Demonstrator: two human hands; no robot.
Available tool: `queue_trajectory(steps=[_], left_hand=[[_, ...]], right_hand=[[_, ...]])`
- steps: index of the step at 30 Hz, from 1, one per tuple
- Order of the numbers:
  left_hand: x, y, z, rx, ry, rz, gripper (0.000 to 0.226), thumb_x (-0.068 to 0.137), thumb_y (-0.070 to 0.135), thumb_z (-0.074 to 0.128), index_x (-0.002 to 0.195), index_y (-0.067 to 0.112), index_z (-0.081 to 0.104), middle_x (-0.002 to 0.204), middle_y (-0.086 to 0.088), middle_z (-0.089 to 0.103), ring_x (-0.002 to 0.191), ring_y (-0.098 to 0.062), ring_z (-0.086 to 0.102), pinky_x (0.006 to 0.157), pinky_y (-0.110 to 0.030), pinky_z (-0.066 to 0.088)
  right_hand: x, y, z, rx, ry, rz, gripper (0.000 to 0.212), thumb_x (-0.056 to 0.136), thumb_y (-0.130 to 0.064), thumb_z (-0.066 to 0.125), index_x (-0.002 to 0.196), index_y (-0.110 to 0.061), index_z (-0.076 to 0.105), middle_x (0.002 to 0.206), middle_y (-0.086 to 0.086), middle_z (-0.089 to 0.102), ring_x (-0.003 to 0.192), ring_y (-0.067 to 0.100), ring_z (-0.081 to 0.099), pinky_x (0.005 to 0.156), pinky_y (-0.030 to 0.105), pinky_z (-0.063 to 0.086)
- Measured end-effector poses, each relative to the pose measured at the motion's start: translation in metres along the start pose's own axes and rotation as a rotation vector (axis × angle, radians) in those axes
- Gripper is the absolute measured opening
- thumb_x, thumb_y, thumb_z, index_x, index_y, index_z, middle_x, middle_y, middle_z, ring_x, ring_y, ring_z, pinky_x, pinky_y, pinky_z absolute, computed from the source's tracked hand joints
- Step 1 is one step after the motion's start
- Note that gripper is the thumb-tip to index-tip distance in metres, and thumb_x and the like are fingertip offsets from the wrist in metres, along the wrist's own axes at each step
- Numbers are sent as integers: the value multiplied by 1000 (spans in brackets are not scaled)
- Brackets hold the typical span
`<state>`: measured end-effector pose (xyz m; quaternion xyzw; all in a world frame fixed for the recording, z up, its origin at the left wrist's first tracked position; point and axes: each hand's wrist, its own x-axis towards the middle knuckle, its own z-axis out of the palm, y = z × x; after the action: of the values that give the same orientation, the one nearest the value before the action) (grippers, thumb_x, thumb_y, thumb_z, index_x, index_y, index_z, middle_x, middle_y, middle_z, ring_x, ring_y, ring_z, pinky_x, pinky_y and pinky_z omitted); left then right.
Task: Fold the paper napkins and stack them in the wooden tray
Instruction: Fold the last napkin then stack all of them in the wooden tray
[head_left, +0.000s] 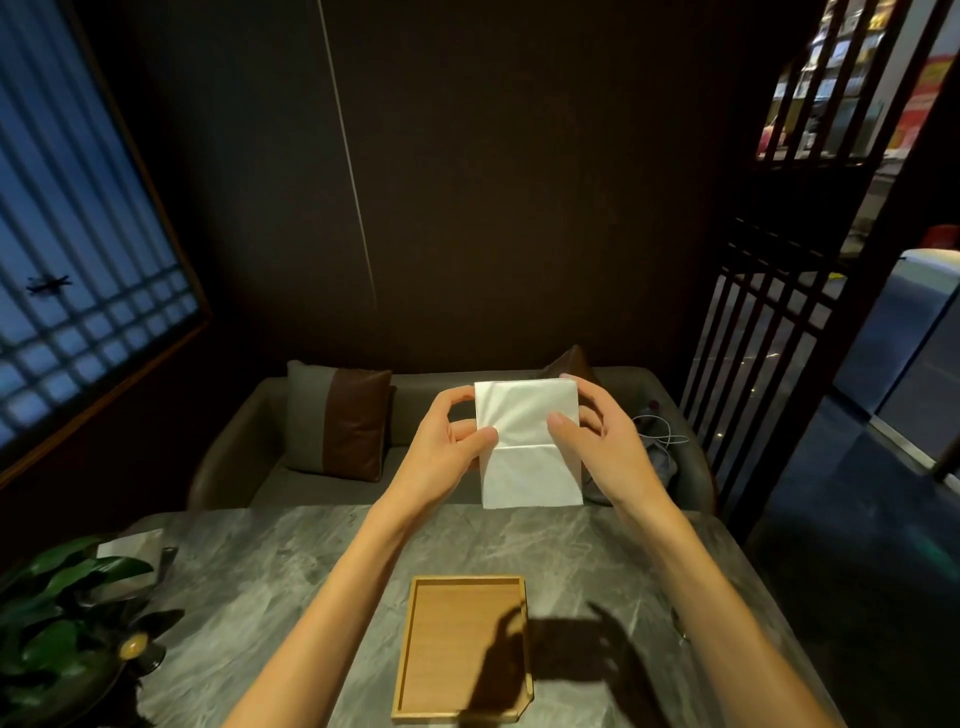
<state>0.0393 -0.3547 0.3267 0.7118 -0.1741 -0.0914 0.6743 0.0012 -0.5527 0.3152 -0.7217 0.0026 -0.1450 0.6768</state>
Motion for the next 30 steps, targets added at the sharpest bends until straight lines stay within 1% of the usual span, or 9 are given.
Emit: queue_trajectory(steps=[3,6,8,10,13,17,20,24,30], left_hand=[[2,0,-1,18,15,9,39,100,13,59,131,30,42,95,9,80,89,-13,78,67,-19,60],[4,-1,-2,51,-3,10,42,101,12,56,136,29,39,96,-7,78,88,-20,77,69,-19,61],[5,-3,-3,95,-10,23,49,102,14,53,141,35,34,86,-16,74,79,-23,74,73,-21,58],[6,-6,-2,186,16,74,58,102,16,50,145,46,25,71,-16,58,63,-16,59,69,-21,51],[5,-6,-1,240,-14,170,51,102,16,51,139,45,32,72,-2,56,56,-1,56,58,-15,48],[3,-2,-4,222,-157,148,40,91,19,72,123,37,55,113,27,61,104,0,65,83,-17,54],[2,0,-3,343,-137,126,37,89,15,72,115,39,60,123,20,57,116,-5,56,90,-15,49],[3,1,-2,485,-20,175,29,94,11,65,117,27,62,120,12,59,113,-10,57,94,-26,52],[7,-2,2,667,86,271,11,97,19,61,100,29,59,107,1,54,93,-5,51,75,-15,42]], right_hand=[[-3,0,-3,-1,-58,-5,44,95,-21,66,123,-51,48,110,-12,74,99,11,73,79,27,62],[-3,1,-5,-16,-49,4,52,96,-17,65,138,-39,44,94,2,77,87,20,76,69,31,64],[-3,2,-5,-35,-31,-14,61,96,-18,64,147,-37,36,93,20,72,87,34,73,79,45,62],[-4,3,-5,-67,-21,-51,65,96,-17,64,145,-48,33,85,26,65,80,37,67,86,45,59],[-5,0,-5,-103,-24,-100,55,97,-18,62,127,-60,45,95,13,67,90,35,66,86,47,60],[-5,-2,-7,-176,50,-144,24,97,-16,61,109,-37,66,108,-16,66,104,5,62,85,14,53],[-6,-7,-12,-130,-5,-92,22,93,-14,67,112,-25,68,102,-12,66,91,-3,64,75,7,50],[-7,-12,-15,-286,-154,-64,45,86,-9,75,127,-24,62,120,-10,64,108,5,63,84,15,54],[-4,-10,-10,-550,-7,-183,18,96,-19,62,107,-31,65,107,-8,59,98,2,55,74,8,40]])
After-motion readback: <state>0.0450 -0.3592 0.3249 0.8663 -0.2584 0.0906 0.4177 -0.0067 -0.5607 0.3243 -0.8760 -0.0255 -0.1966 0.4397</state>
